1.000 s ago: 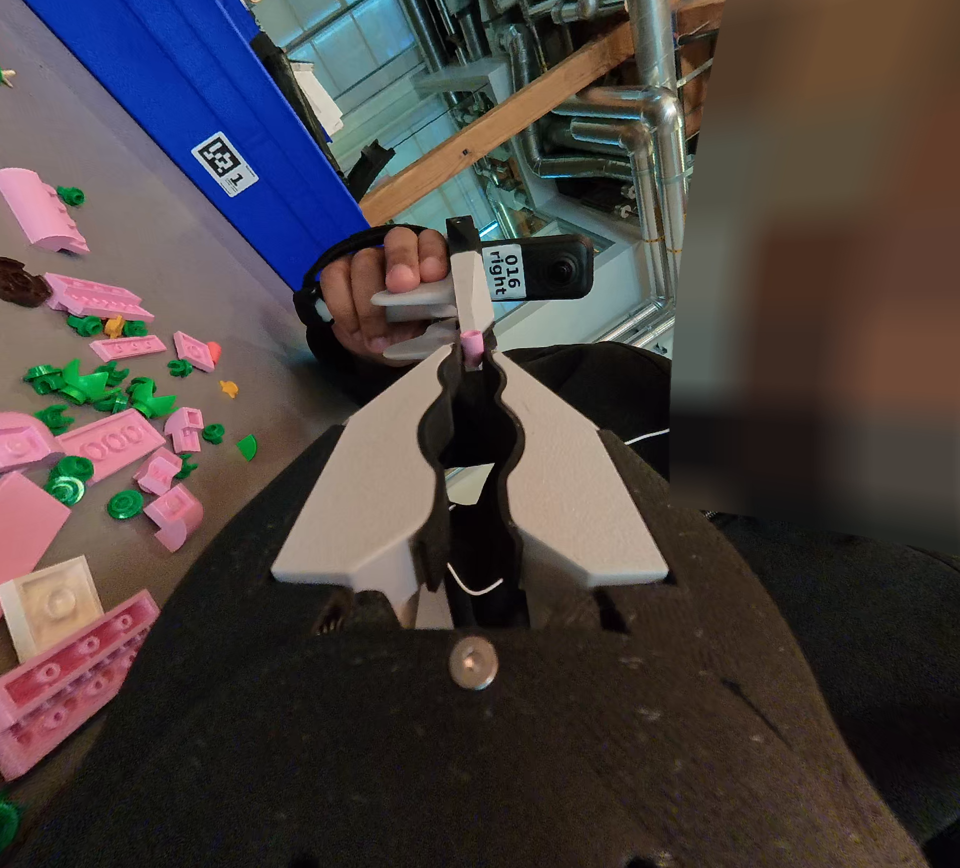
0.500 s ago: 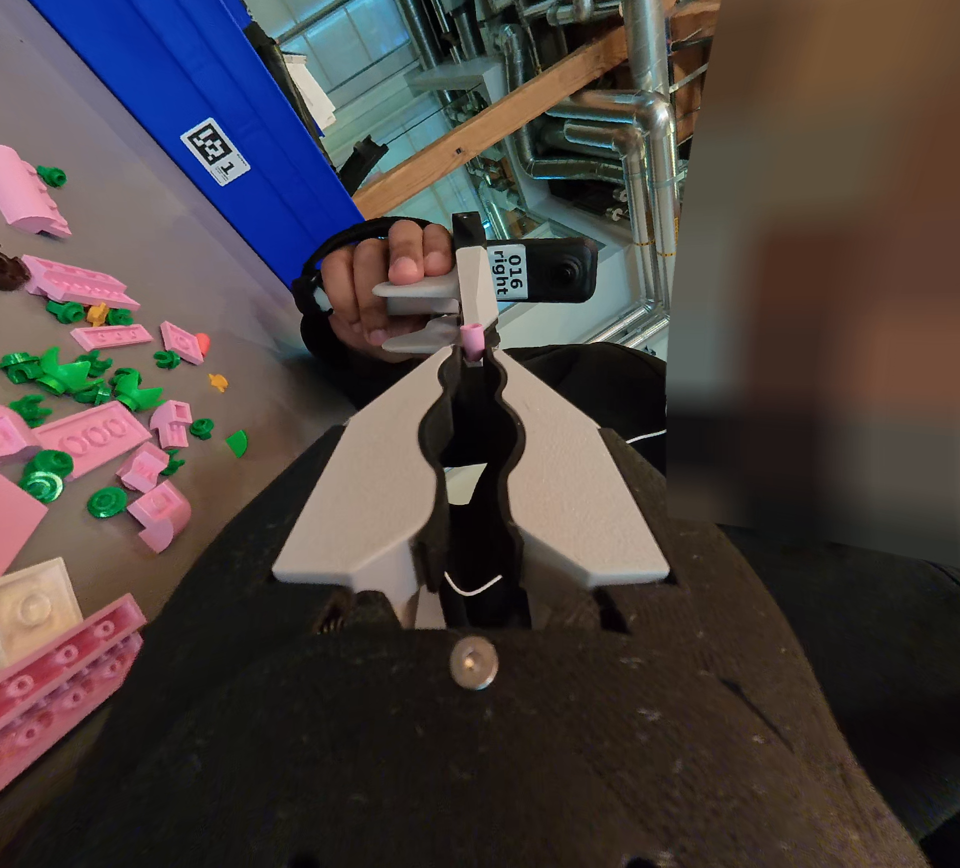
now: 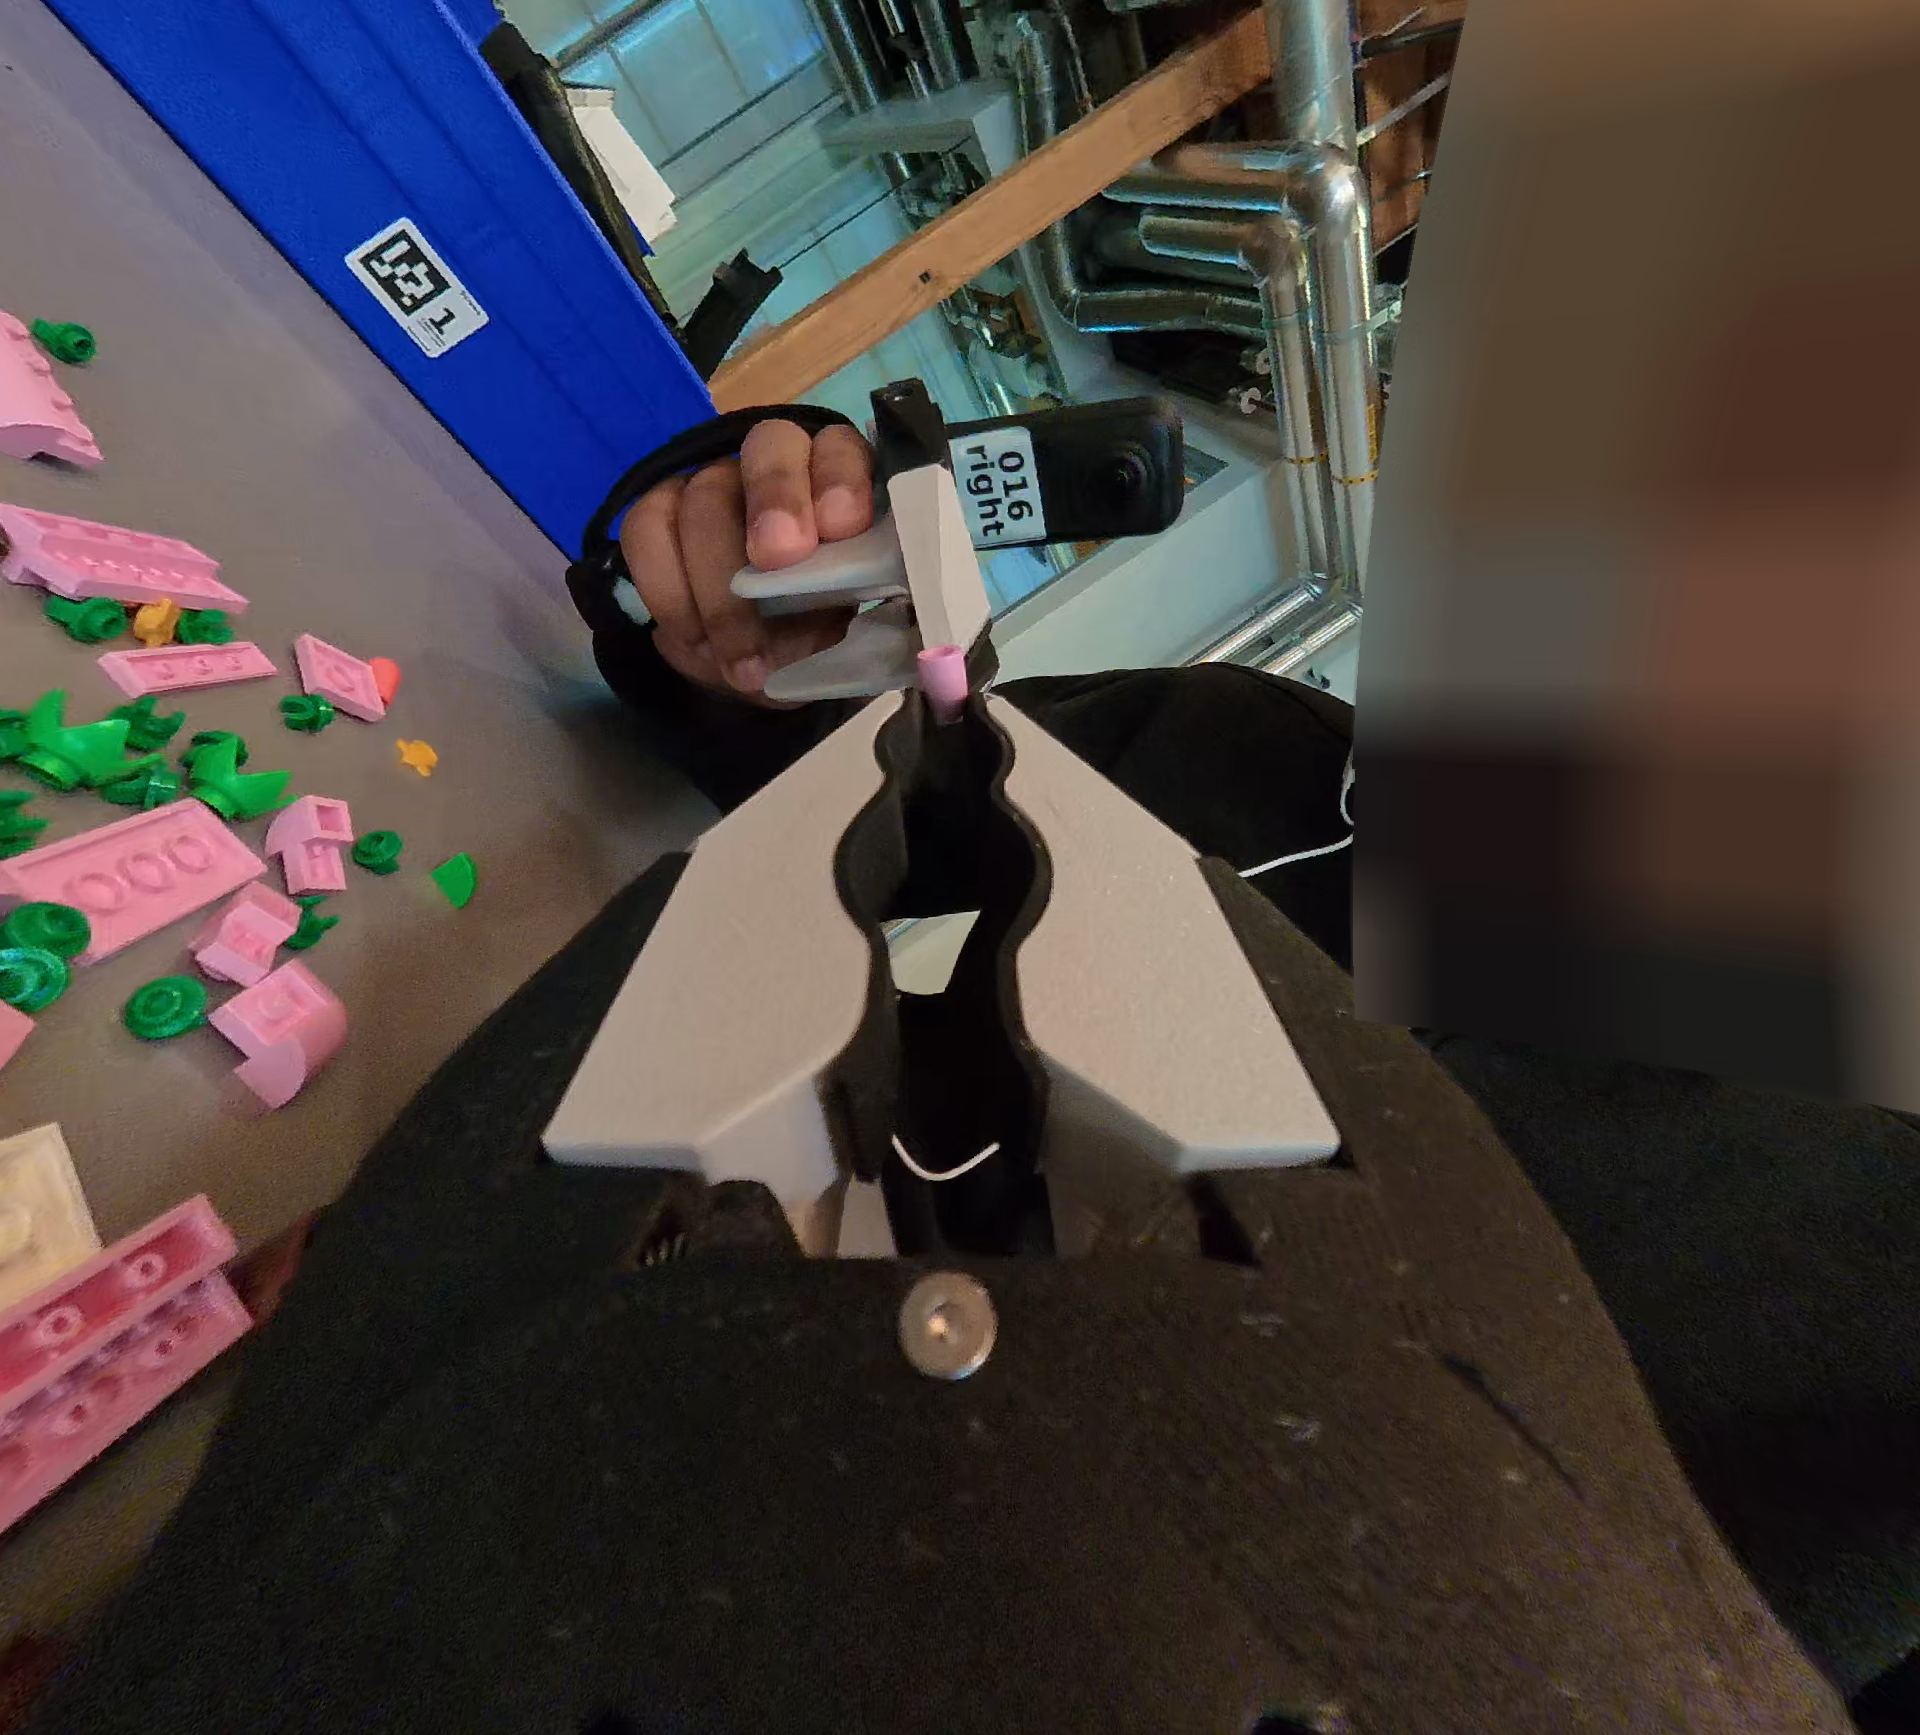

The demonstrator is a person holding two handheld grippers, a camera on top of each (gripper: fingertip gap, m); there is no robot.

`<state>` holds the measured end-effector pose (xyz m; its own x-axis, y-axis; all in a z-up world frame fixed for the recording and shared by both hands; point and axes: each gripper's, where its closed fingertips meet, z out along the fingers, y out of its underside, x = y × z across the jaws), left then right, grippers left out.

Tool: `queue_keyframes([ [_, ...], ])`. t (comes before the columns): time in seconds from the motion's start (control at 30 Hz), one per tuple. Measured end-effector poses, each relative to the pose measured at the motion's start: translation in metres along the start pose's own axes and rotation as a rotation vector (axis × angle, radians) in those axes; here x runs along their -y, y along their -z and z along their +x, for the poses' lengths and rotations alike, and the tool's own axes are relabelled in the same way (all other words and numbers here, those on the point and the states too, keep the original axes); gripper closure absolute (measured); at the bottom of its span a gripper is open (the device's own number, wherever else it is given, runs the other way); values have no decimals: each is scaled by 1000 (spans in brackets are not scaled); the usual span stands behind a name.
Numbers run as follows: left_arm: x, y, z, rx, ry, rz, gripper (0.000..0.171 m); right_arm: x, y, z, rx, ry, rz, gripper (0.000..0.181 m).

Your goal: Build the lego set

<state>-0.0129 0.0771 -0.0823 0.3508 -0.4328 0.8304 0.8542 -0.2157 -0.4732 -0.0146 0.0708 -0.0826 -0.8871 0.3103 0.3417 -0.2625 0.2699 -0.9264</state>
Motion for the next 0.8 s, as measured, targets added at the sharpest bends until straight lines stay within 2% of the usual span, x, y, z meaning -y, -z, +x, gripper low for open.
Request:
queue_keyframes([
  [0.47,0,1,-1,-19,52,40,166,-2,-3,0,-27,44,-35,179],
  [0.63,3,1,12,-80,28,30,167,14,-3,1,-14,-50,84,179],
  [0.67,2,1,15,-90,23,17,167,14,-3,1,7,-79,92,171],
  [0.73,-3,0,19,-124,31,-26,167,11,-2,0,55,-144,96,140],
  [0.8,-12,-1,20,-147,52,-100,168,10,-1,-7,153,-223,110,129],
])
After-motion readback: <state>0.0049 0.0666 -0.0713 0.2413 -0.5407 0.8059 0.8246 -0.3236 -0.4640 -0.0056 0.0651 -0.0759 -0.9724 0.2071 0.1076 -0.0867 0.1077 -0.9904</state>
